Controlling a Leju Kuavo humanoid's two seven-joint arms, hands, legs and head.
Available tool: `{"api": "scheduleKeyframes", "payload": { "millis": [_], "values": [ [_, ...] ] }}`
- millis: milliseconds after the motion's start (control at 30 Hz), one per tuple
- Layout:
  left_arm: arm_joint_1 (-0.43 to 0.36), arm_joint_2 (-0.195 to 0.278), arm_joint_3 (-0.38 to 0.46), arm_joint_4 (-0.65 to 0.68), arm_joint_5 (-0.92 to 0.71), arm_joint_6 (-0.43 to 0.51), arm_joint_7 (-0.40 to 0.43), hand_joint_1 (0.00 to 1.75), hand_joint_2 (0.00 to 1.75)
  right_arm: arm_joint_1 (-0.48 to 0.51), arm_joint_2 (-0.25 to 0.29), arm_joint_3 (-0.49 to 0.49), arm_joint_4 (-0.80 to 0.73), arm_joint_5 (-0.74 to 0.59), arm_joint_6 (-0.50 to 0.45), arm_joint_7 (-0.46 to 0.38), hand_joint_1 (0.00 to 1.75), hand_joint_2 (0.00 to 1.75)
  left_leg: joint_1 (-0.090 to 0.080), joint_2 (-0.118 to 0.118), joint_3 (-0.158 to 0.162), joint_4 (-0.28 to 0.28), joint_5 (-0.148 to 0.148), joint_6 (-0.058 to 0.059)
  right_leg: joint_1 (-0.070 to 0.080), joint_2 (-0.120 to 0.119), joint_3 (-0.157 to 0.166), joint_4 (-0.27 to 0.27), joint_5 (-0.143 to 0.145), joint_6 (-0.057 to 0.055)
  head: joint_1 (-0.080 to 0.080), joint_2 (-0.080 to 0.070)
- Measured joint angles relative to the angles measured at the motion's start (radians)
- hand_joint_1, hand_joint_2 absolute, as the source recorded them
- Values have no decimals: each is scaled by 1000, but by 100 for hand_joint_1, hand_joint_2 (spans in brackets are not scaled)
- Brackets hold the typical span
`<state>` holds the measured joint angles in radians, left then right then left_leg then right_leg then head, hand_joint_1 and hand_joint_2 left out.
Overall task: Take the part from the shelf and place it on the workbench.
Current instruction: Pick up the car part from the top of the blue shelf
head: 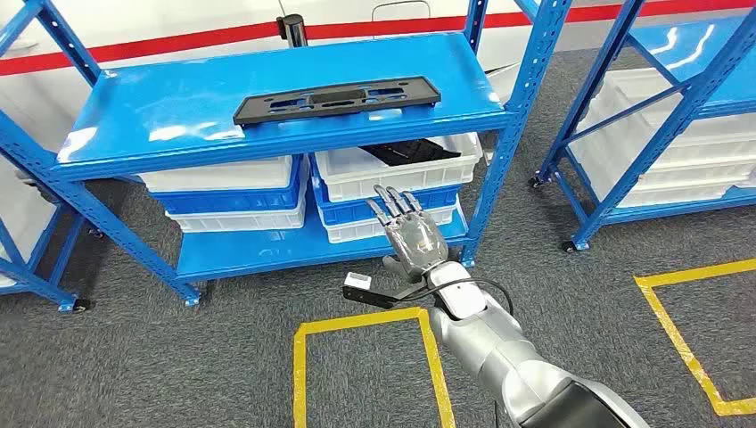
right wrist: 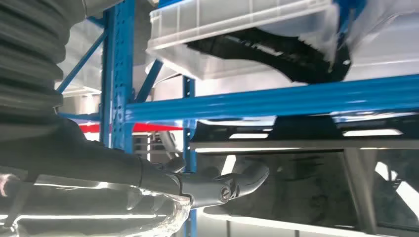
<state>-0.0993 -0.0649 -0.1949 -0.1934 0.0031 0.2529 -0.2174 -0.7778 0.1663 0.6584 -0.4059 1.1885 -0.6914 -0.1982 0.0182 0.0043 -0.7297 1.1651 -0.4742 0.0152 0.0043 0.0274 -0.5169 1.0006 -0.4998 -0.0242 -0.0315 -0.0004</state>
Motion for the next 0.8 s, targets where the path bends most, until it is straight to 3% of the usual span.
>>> {"api": "scheduleKeyframes", "payload": {
  "millis": [33,133,200,267,333,400,467,500,533,567,600,633,667,733,800],
  "values": [
    [0,1,0,0,0,0,0,0,0,0,0,0,0,1,0,0,0,175,-5,-3,13,-41,33,10,-1,1,2,-2,-5,-1,0,0],
    [0,5,2,2,1,-1,0,0,0,-3,2,0,1,4,1,3,0,175,-25,-13,48,-143,94,37,4,7,23,-7,-24,7,7,0],
    [-1,5,2,2,3,-2,-1,0,0,-6,4,-1,1,5,2,4,0,175,-30,-13,68,-166,90,40,8,10,36,-7,-25,17,8,0],
    [-1,3,2,2,6,-2,-1,0,0,-9,4,-1,0,5,2,5,0,175,-25,-11,98,-180,87,43,10,3,21,38,-21,27,8,0],
    [-2,2,3,2,8,-2,-2,0,0,-13,3,-1,1,5,2,6,0,175,-19,-9,124,-188,76,46,6,-7,-52,156,-30,35,10,0],
    [-3,0,4,2,8,-2,-2,0,0,-13,0,-1,2,5,2,6,0,175,-16,-9,143,-189,58,46,0,-11,-142,268,-70,38,12,0],
    [-1,-3,5,2,9,-2,-2,0,0,-7,-3,-1,3,5,3,6,0,175,-12,-10,168,-188,35,39,-10,-14,-190,277,-100,45,12,0],
    [1,-4,5,2,9,-2,-2,0,0,-6,-4,-1,4,6,4,6,0,175,-8,-11,183,-188,23,34,-16,-17,-192,236,-88,57,12,0],
    [1,-6,6,2,9,-2,-2,0,0,-5,-5,-1,4,7,5,6,0,175,-6,-11,197,-188,9,27,-23,-21,-182,171,-49,73,13,0],
    [1,-6,6,3,9,-2,-2,0,0,-4,-6,-1,6,7,6,6,0,175,-4,-12,210,-184,-6,19,-29,-30,-169,103,7,90,16,0],
    [1,-6,6,4,9,-2,-1,0,0,-4,-7,-1,8,9,6,7,0,175,-4,-12,222,-181,-20,12,-32,-39,-159,50,55,97,18,0],
    [0,-6,6,4,8,-3,0,0,0,-3,-7,-1,9,10,6,8,0,175,-5,-11,228,-182,-33,4,-31,-44,-149,18,89,93,19,0],
    [-1,-5,6,5,7,-3,1,0,0,-3,-7,-1,10,11,5,10,0,175,-7,-10,236,-180,-42,-4,-31,-47,-145,9,102,78,20,0],
    [-3,-6,6,5,2,-4,5,0,0,-2,-6,-1,10,14,3,12,0,175,-4,-6,244,-180,-52,-16,-31,-39,-127,11,94,45,14,0],
    [-6,-5,6,5,-1,-5,7,0,0,-2,-3,-1,10,18,2,13,0,175,2,-4,217,-118,-51,-23,-32,-32,-108,10,82,25,8,0]
  ]
}}
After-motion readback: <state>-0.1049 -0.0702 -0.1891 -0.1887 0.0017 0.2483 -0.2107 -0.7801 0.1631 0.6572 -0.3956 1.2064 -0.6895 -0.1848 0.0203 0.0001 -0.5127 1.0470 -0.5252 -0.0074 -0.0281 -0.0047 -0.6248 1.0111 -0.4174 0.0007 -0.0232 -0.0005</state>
